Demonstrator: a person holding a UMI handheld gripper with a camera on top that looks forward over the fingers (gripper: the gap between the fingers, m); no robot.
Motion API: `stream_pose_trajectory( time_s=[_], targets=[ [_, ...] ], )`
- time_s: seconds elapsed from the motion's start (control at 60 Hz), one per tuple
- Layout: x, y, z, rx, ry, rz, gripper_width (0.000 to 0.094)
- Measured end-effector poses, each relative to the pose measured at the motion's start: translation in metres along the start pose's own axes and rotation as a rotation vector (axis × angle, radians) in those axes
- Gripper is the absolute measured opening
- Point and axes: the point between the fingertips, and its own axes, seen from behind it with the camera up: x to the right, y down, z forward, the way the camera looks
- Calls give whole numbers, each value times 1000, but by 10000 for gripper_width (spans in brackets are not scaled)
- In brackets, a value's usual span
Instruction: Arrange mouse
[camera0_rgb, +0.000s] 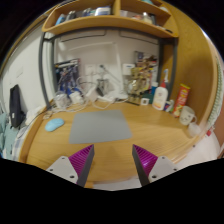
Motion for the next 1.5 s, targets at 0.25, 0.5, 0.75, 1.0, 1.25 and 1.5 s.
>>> stream_pose_trajectory(
  time_s=[0.25,0.5,0.75,1.0,1.25,1.5],
  targets=[
    [-88,16,7,-107,-185,-51,757],
    [-122,-3,44,-186,-235,-66,765],
    [-107,-45,101,-215,-190,-40,757],
    [-73,-105,132,-226,-152,-50,761],
    [-36,-140,128,-237,-134,-105,704],
    [1,-156,116,-204,-92,-80,401]
  ],
)
